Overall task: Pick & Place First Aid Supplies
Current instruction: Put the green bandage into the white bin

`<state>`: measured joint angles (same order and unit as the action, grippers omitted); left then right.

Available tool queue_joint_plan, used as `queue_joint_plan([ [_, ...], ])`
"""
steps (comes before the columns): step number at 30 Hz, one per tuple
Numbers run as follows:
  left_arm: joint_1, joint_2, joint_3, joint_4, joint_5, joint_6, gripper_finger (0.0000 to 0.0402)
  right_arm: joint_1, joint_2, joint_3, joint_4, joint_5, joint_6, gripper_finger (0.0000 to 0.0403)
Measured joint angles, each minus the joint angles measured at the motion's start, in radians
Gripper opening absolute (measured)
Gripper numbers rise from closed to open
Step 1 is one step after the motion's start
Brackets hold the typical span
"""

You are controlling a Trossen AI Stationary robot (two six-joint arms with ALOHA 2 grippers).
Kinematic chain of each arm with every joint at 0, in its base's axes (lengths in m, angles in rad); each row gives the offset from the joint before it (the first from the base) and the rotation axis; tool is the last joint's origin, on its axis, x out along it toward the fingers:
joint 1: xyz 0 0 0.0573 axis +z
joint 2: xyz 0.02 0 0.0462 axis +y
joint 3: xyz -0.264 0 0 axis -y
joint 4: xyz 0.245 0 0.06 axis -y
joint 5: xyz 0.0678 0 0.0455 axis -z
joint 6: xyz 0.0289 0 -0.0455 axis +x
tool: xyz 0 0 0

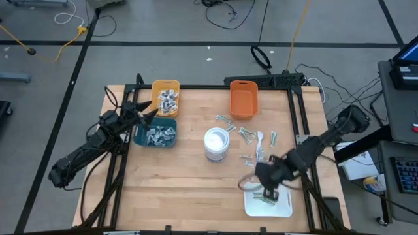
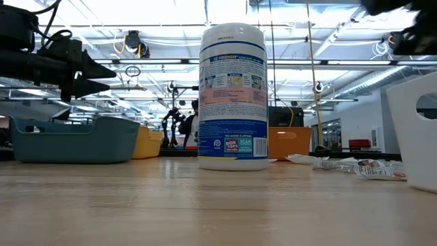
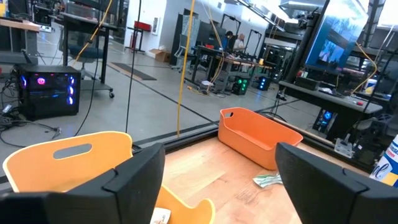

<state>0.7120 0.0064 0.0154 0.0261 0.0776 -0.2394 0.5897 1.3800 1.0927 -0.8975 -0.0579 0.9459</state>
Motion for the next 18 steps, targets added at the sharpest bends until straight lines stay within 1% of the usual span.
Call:
queue_joint_plan([
  [3, 0.000, 0.000, 0.000, 0.000, 0.000, 0.000, 0.0306, 0.076, 0.024, -0.001, 0.053, 0.001, -0.016, 0.0000],
  [6, 0.000, 0.000, 0.000, 0.000, 0.000, 0.000, 0.0310, 0.109, 0.049, -0.001, 0.095, 0.010, -0.012, 0.0000],
  [9, 0.000, 0.000, 0.000, 0.000, 0.000, 0.000, 0.0317, 0.119, 0.090, -0.001, 0.119, 0.055, 0.007, 0.0000],
  [18, 0.000, 0.000, 0.000, 0.000, 0.000, 0.000, 0.0330, 0.119, 0.237, -0.001, 0.278, 0.053, -0.054, 0.0000],
])
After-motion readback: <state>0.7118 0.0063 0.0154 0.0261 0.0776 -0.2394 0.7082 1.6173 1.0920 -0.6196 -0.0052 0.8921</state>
